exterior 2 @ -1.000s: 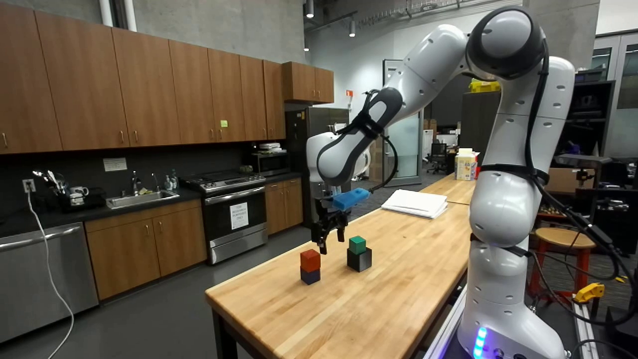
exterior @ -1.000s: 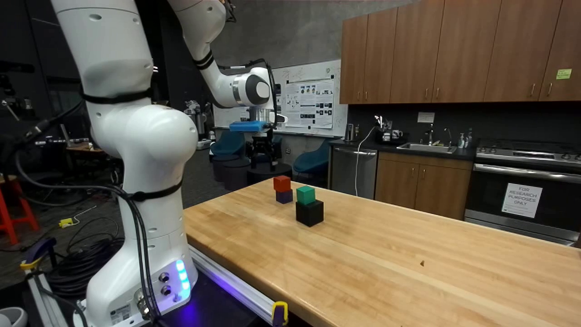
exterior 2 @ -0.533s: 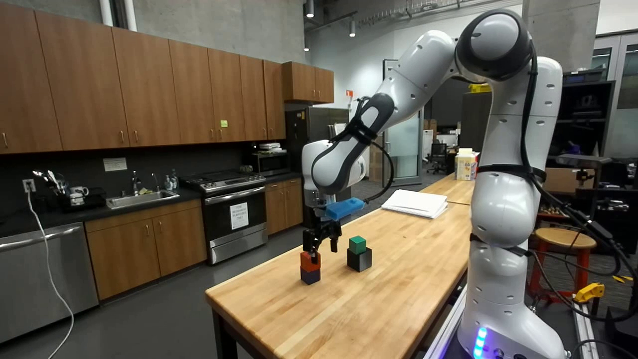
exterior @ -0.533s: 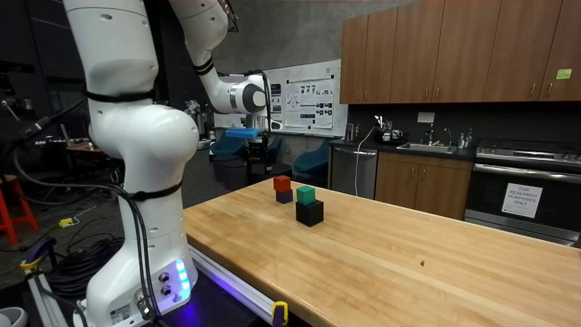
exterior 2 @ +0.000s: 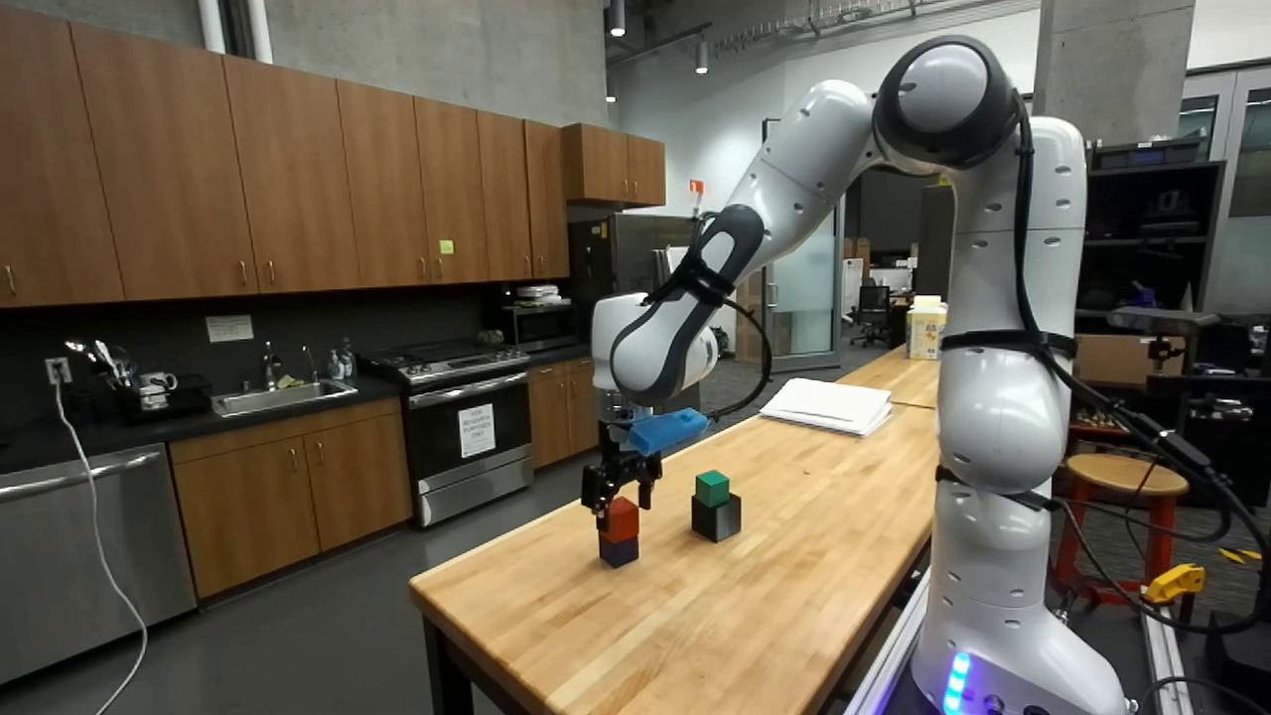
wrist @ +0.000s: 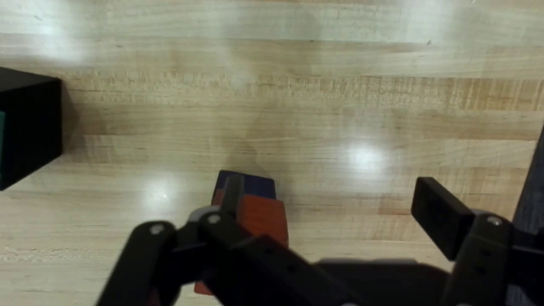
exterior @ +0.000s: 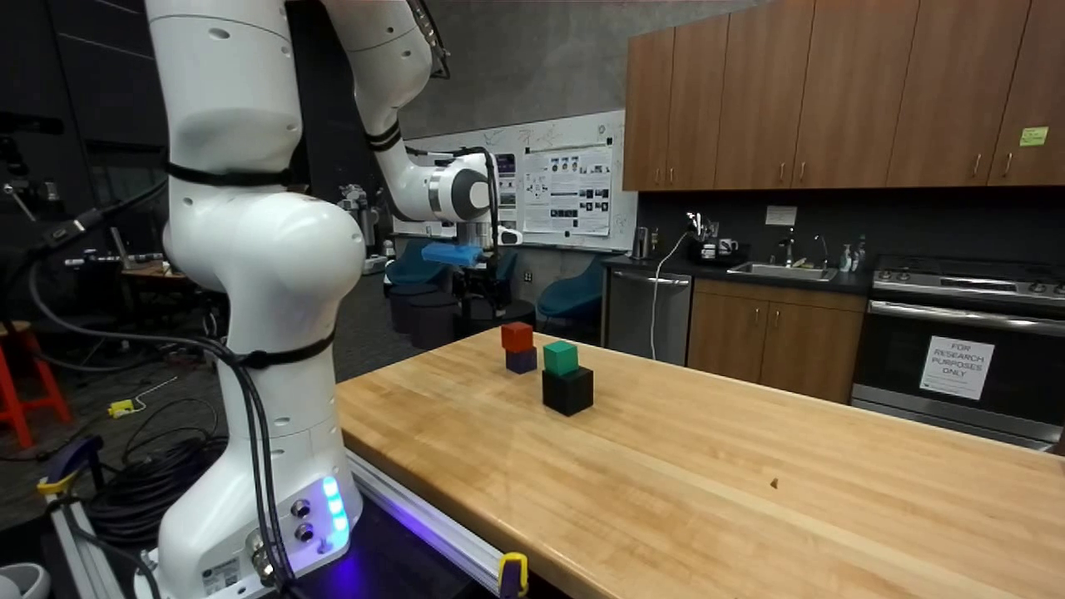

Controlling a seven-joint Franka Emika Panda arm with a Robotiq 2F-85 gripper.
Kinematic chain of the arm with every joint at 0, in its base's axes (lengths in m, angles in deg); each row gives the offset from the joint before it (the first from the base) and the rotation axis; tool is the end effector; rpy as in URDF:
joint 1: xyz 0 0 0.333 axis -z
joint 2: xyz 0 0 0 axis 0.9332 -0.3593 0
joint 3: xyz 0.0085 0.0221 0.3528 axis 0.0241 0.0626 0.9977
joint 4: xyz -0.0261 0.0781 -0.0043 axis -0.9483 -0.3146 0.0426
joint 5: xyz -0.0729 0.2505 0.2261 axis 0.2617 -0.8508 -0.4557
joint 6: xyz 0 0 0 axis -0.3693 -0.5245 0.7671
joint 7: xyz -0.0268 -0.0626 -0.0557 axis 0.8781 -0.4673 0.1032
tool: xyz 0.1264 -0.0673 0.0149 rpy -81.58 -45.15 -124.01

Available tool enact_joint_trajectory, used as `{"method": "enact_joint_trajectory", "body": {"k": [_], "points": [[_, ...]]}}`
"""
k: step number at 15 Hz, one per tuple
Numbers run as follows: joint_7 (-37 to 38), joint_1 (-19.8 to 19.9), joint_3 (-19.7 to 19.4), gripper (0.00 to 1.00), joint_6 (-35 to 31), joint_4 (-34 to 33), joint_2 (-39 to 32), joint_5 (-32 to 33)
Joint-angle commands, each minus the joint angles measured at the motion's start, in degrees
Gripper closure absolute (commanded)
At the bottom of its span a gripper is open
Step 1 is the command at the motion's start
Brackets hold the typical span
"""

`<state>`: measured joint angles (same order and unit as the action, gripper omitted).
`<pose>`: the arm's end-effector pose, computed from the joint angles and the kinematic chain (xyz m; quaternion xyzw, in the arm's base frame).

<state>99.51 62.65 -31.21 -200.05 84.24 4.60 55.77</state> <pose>0.4232 0.1100 0.3272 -0.9998 0.0068 -0.0170 0.0087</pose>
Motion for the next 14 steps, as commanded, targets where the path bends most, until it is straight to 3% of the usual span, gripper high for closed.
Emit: {"method": "enact_joint_trajectory", "body": {"k": [1,4,14], "points": [[6.5,0.2,-0.9,0.0,-1.8,-2.3,-2.8,6.5],[11.1,0.1,-2.0,0.0,-0.9,-3.6,-3.4,12.3],[12.8,-0.5,-4.3,0.0,0.2,-7.6,-8.1,12.3]]}}
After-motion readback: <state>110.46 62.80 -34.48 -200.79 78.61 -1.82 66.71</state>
